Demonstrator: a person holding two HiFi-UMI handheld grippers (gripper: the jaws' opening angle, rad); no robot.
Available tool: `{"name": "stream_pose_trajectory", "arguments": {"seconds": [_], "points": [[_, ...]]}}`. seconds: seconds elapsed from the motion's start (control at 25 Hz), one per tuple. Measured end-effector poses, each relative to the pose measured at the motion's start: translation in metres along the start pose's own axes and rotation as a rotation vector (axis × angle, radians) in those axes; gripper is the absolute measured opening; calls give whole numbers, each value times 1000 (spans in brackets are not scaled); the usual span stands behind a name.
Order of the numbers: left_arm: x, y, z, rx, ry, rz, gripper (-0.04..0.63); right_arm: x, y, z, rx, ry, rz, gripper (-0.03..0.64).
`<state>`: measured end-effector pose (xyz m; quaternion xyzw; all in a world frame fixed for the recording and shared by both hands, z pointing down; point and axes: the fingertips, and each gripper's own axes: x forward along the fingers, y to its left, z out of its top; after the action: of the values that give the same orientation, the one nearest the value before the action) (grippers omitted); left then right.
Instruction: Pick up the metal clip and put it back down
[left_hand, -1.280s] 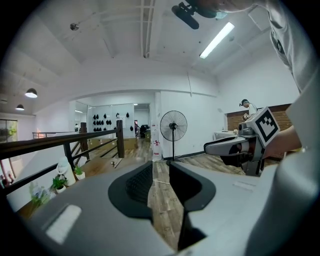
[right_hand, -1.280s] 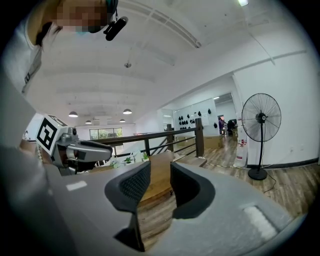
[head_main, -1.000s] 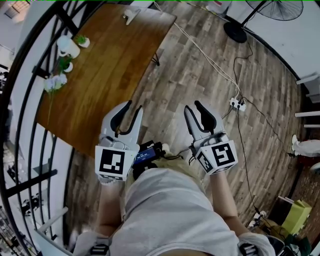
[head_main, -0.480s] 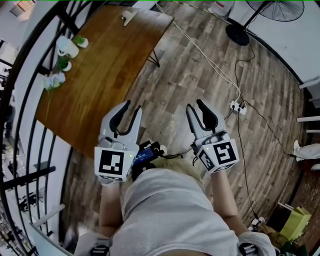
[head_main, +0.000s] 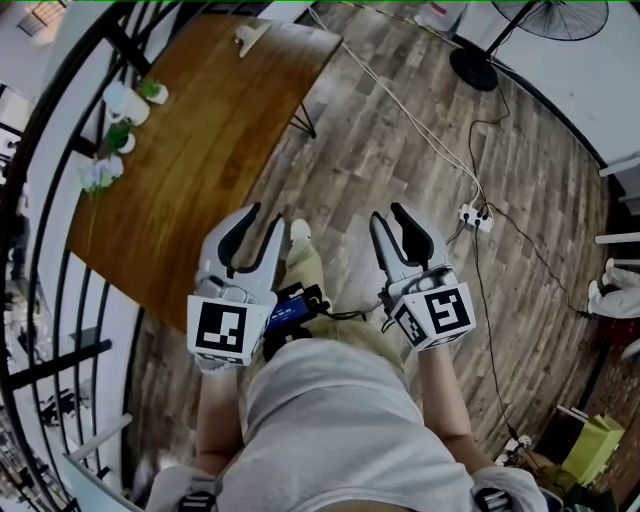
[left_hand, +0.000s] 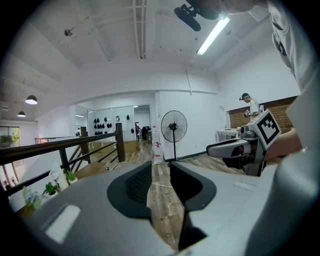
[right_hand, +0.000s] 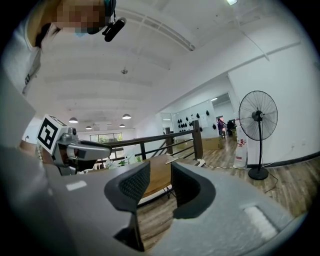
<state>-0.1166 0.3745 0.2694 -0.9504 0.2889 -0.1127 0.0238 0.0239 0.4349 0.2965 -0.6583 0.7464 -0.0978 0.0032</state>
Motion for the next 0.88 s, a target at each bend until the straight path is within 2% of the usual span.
{"name": "stream_pose_trajectory", "arguments": {"seconds": [0.48,0.88], "points": [[87,48,3,-15,-2,-69,115,71,-51,9,-1,18,-59,126],[162,110,17,-34,3,-90,115,151,-87,34,-5,43,-73,126]]}}
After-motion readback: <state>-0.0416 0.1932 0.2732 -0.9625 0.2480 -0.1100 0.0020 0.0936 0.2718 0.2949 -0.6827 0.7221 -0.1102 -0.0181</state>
